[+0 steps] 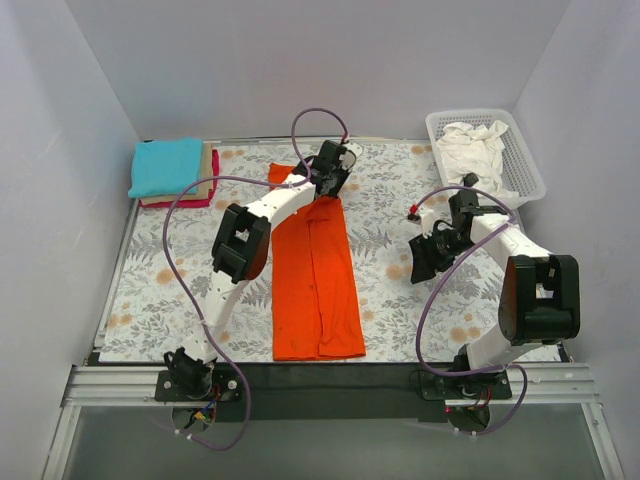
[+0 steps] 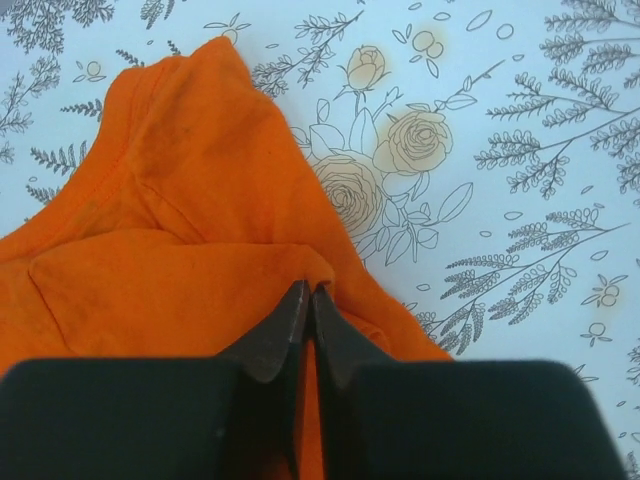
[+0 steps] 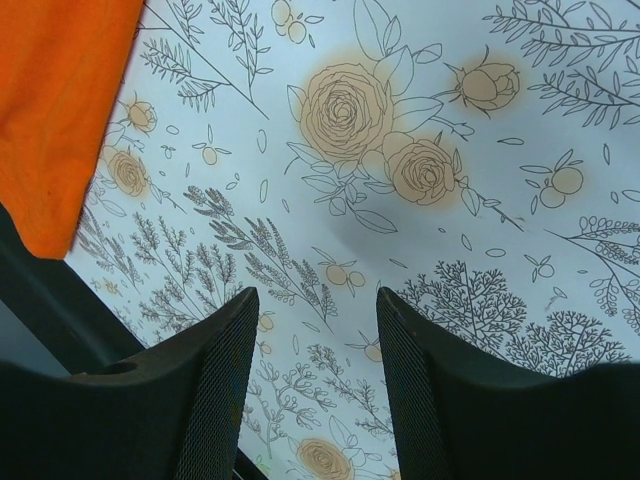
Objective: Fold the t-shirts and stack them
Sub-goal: Fold the tshirt
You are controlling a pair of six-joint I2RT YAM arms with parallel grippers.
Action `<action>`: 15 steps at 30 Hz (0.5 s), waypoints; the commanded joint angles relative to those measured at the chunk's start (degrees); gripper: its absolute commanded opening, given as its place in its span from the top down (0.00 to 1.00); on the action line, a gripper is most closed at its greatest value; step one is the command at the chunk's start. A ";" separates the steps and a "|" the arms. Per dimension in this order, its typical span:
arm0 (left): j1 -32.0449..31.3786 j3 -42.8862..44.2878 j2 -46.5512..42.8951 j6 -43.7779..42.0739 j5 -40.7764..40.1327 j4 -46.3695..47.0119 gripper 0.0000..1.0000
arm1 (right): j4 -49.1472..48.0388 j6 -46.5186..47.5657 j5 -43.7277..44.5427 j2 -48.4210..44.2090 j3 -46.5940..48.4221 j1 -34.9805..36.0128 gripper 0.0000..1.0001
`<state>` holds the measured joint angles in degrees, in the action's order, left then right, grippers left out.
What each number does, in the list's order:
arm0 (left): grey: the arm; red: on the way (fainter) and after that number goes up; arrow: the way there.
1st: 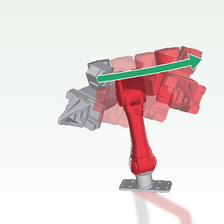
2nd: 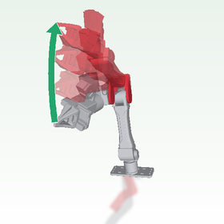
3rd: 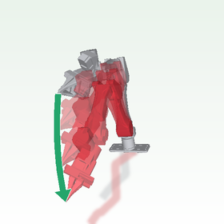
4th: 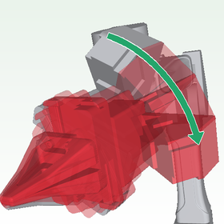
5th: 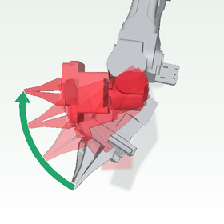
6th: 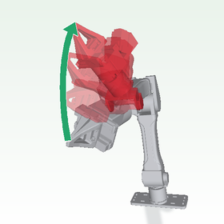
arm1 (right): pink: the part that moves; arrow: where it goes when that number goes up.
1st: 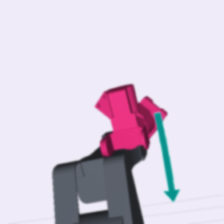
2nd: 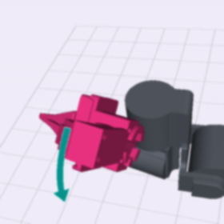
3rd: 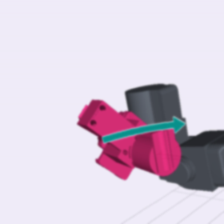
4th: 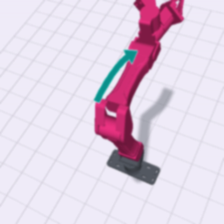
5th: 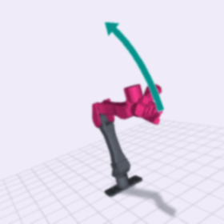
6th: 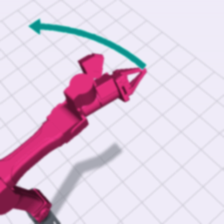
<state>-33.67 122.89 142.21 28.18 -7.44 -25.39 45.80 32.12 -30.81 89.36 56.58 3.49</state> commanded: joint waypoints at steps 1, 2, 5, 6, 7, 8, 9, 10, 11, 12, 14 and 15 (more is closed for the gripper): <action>-0.26 1.48 -3.60 0.11 -1.53 1.30 1.00 | 1.48 1.28 -1.36 -0.77 0.64 0.03 0.51; -0.17 0.43 -5.52 0.90 -1.35 1.39 1.00 | 1.40 1.28 -1.71 -0.68 0.55 0.12 0.51; 1.15 -4.21 -9.22 3.88 0.84 2.62 1.00 | 1.40 1.54 -2.24 -0.07 0.73 0.03 0.51; 1.85 -5.20 -11.15 4.77 1.63 2.80 1.00 | 1.40 1.54 -2.41 0.46 0.81 0.03 0.51; 3.33 -6.08 -11.86 5.82 2.34 2.71 1.00 | 1.48 1.54 -2.50 0.64 0.99 0.12 0.51; 4.13 -8.00 -12.48 6.61 4.00 2.54 1.00 | 1.40 1.54 -2.85 0.90 1.17 0.03 0.51; 5.88 -8.80 -13.27 8.01 4.71 2.10 1.00 | 1.57 1.54 -3.03 1.34 1.52 0.03 0.51; 6.68 -9.68 -13.45 8.46 5.24 1.83 1.00 | 1.48 1.54 -3.20 1.60 1.69 0.03 0.52; 7.56 -10.30 -13.54 8.99 5.85 1.66 1.00 | 1.66 1.54 -3.38 1.78 1.96 0.03 0.52; 9.48 -11.52 -13.71 10.82 7.34 1.22 1.00 | 1.75 1.54 -3.47 2.04 2.13 0.03 0.52; 11.51 -12.58 -14.07 13.02 10.77 1.30 1.00 | 2.01 1.63 -3.91 2.31 2.31 0.12 0.52; 13.35 -13.20 -13.98 13.82 13.22 1.30 1.00 | 2.01 1.81 -4.08 2.39 2.40 0.03 0.52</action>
<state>-24.77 111.53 132.75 37.41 -0.14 -24.01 46.57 33.19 -32.64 91.37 56.60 3.49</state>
